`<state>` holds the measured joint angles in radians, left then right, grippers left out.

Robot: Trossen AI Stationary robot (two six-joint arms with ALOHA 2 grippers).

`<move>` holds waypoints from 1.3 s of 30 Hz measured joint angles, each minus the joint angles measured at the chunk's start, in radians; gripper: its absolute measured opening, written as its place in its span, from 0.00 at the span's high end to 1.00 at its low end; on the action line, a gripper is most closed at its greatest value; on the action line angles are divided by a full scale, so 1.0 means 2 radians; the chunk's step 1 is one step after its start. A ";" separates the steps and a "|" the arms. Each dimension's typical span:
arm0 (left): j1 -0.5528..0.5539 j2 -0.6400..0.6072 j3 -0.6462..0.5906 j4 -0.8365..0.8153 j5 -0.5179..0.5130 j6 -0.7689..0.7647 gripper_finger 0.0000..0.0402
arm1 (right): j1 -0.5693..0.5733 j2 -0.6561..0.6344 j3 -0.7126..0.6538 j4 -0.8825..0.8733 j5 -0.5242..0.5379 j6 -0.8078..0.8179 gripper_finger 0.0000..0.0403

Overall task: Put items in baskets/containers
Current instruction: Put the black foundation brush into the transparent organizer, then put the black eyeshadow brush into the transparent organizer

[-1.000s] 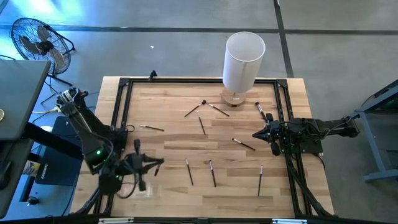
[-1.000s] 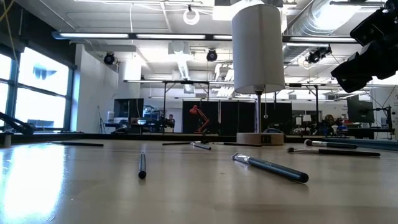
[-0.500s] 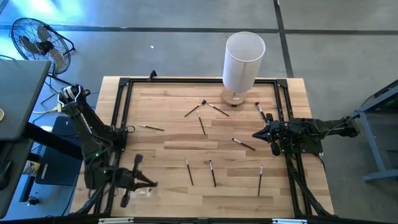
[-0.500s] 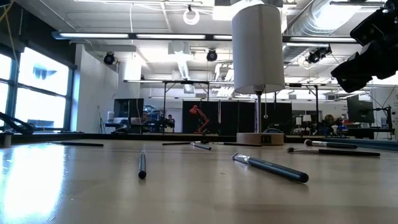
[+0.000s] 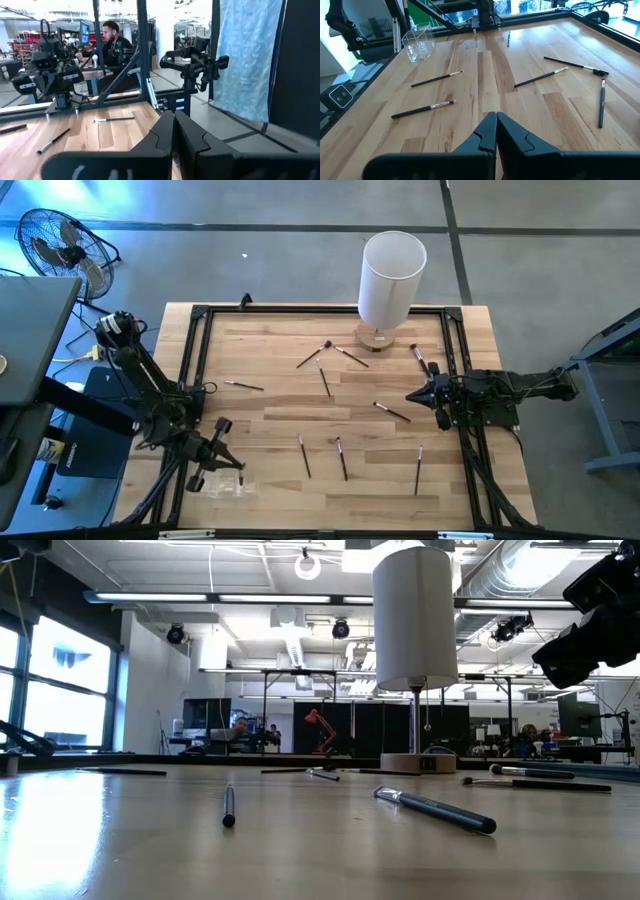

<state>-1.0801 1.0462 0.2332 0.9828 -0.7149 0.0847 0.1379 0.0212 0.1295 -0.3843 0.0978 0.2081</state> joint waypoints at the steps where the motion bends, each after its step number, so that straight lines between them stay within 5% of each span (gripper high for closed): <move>1: 0.000 0.000 -0.005 0.001 0.000 -0.002 1.00 | 0.000 0.000 0.000 0.000 0.000 0.000 0.99; 18: 0.000 0.029 -0.010 -0.052 -0.025 -0.049 0.98 | 0.000 0.000 0.000 0.000 0.000 0.000 0.99; 39: 0.000 0.029 -0.002 -0.059 -0.016 -0.087 0.72 | 0.000 0.000 0.000 0.000 0.000 0.000 0.99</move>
<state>-1.0801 1.1042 0.2293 0.8639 -0.7475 -0.0891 0.1379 0.0212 0.1291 -0.3843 0.0982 0.2081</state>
